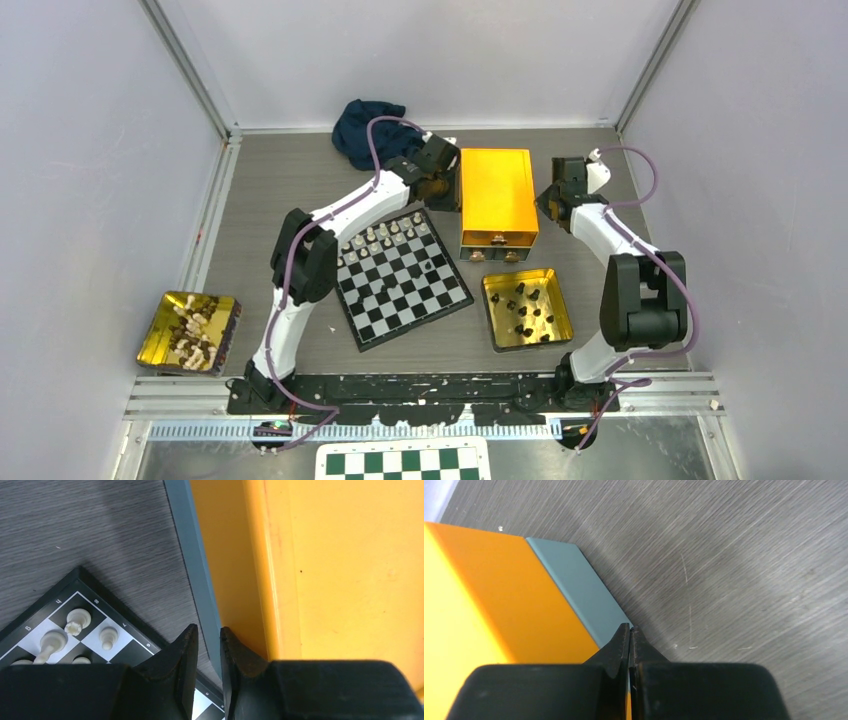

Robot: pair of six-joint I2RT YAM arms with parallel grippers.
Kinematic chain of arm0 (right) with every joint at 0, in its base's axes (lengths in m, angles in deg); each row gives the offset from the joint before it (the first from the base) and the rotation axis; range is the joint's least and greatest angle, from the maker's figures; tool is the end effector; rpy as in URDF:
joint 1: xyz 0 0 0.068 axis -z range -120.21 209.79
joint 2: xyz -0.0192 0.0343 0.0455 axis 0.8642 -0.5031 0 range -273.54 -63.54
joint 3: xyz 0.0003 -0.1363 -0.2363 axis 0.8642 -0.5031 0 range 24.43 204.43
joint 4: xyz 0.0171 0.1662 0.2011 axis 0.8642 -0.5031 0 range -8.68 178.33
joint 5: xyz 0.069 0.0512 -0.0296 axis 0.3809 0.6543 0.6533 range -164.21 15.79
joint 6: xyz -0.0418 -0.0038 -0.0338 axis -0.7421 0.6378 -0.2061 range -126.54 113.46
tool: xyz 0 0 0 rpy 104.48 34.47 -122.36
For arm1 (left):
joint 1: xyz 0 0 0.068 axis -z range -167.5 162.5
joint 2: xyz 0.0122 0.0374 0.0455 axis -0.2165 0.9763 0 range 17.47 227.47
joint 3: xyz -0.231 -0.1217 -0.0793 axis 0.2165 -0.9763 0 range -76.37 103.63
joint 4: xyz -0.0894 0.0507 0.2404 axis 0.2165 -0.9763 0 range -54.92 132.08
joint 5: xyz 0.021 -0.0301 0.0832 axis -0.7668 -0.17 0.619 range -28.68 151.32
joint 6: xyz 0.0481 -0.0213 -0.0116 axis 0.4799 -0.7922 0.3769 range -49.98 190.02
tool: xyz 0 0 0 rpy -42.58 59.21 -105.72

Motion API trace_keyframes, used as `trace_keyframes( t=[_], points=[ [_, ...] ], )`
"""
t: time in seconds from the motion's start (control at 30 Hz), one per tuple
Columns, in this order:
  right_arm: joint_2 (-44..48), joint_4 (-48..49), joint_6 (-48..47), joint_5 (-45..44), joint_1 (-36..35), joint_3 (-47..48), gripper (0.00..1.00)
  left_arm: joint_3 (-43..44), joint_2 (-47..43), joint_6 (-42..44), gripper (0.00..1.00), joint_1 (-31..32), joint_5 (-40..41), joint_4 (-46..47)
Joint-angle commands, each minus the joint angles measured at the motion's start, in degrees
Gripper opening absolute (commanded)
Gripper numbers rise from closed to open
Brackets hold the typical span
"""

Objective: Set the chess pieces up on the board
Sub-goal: Move the distractor to the corner of the board.

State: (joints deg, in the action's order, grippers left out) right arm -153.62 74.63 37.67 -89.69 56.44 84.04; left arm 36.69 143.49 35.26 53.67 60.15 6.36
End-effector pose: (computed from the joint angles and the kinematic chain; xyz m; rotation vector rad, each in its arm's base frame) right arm 0.3396 0.0103 0.2295 0.9290 2.1141 0.1063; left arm 0.3758 -0.3296 0.2484 0.1503 2.5141 -0.6045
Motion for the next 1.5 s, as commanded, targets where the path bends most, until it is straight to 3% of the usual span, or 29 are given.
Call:
trace_keyframes(
  t=[0.0, 0.4, 0.83, 1.13, 1.33, 1.47],
  points=[
    [-2.2, 5.5, 4.7, 4.9, 0.1, 1.5, 0.00, 3.9, 1.9, -2.2, 0.25, 0.4, -5.4, 1.9],
    [-9.8, 10.6, 7.1, 6.8, 0.2, 7.4, 0.00, 18.8, 14.5, -8.1, 0.24, 3.0, -15.6, 8.4],
    [-16.4, 11.8, 4.9, 6.0, 1.9, 15.1, 0.01, 33.4, 25.1, -14.5, 0.23, 3.2, -16.6, 17.7],
    [-15.9, 8.2, -7.4, -0.9, 4.7, 25.1, 0.30, 38.1, 27.5, -16.0, 0.25, 3.1, -16.3, 20.9],
    [-13.7, 5.2, -14.2, 0.1, 4.1, 32.7, 0.41, 36.0, 22.5, -12.9, 0.35, 2.5, -16.3, 18.3],
    [-12.6, -0.5, -17.6, 2.2, 1.0, 37.4, 0.44, 33.0, 17.8, -10.7, 0.38, 2.1, -15.3, 14.3]
  ],
)
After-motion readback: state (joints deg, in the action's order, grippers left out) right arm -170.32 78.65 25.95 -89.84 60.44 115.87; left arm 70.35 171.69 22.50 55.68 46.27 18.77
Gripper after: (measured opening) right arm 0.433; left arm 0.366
